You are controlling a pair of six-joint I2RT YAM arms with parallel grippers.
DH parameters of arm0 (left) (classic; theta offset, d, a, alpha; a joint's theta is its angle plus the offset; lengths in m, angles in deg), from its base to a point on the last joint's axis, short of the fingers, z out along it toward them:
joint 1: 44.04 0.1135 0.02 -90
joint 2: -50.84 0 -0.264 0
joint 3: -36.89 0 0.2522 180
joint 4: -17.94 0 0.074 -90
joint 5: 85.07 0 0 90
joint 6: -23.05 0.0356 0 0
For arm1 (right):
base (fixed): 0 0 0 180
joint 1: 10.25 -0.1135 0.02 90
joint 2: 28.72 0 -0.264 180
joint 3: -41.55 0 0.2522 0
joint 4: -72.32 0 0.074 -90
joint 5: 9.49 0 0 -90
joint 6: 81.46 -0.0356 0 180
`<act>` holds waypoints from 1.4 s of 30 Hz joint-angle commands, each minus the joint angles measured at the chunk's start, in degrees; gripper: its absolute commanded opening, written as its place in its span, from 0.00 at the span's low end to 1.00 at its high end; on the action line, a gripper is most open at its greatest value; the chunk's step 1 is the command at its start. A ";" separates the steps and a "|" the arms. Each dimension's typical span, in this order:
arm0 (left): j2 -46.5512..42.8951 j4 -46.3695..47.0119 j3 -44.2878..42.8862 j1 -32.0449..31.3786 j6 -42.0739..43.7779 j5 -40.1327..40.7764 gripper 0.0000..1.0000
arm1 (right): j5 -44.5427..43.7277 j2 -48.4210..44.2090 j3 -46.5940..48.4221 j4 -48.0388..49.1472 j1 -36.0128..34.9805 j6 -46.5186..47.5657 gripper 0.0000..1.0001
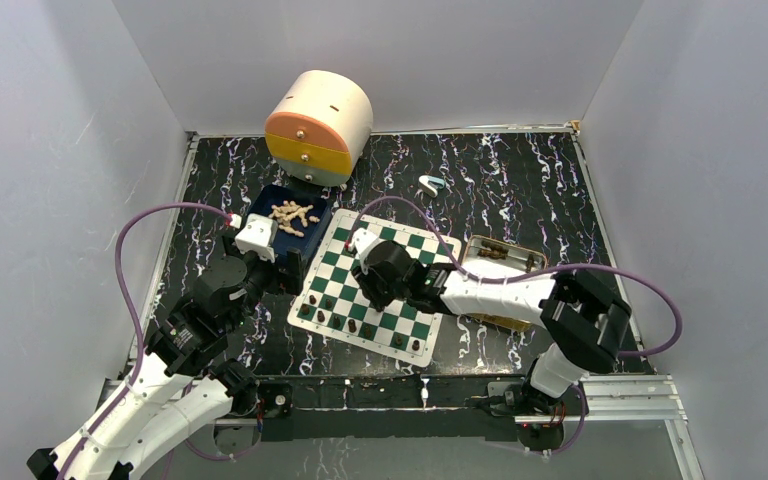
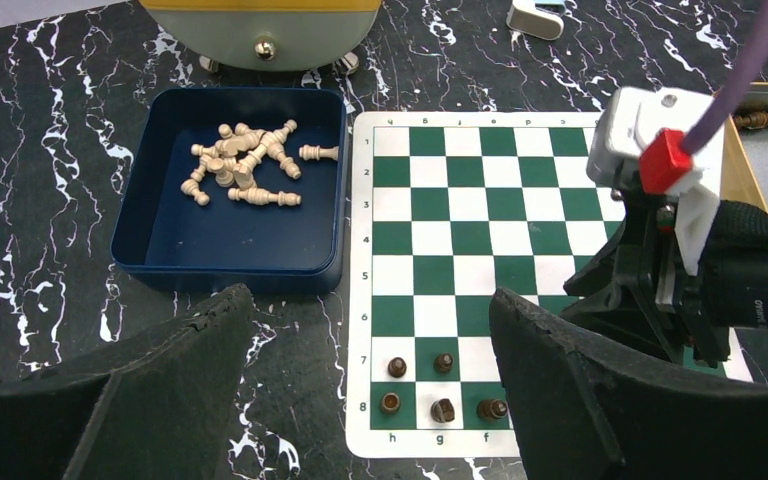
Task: Set up the chess pieces on the board
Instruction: Place the chess piece on the chessboard, then pick up the chess piece from the chessboard.
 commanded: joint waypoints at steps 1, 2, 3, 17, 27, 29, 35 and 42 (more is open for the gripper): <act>-0.53 0.99 -0.02 -0.15 0.04 2.23 0.86 | -5.75 3.02 7.52 -11.55 -0.30 -6.27 0.36; -0.54 1.10 0.05 -0.17 0.11 2.58 0.86 | -6.23 4.06 9.56 -13.94 -0.30 -6.79 0.36; -0.71 0.93 -0.05 -0.17 0.21 2.86 0.86 | -6.45 4.72 10.81 -15.71 -0.30 -7.46 0.36; -8.22 1.09 0.84 -0.18 -0.48 9.35 0.87 | -3.33 9.61 17.98 -25.66 -0.30 -13.50 0.35; -5.77 0.85 0.55 -0.17 -0.57 8.91 0.87 | -1.90 12.32 18.36 -26.92 -0.29 -14.12 0.34; -5.64 0.85 0.54 -0.18 -0.57 8.50 0.87 | -2.40 12.58 18.45 -27.15 -0.30 -14.24 0.33; -5.89 0.85 0.63 -0.15 -0.57 8.49 0.87 | -2.02 12.00 18.56 -26.93 -0.30 -14.34 0.22; -5.95 0.89 0.71 -0.17 -0.64 8.36 0.87 | -2.60 9.91 19.34 -29.60 -0.38 -15.00 0.14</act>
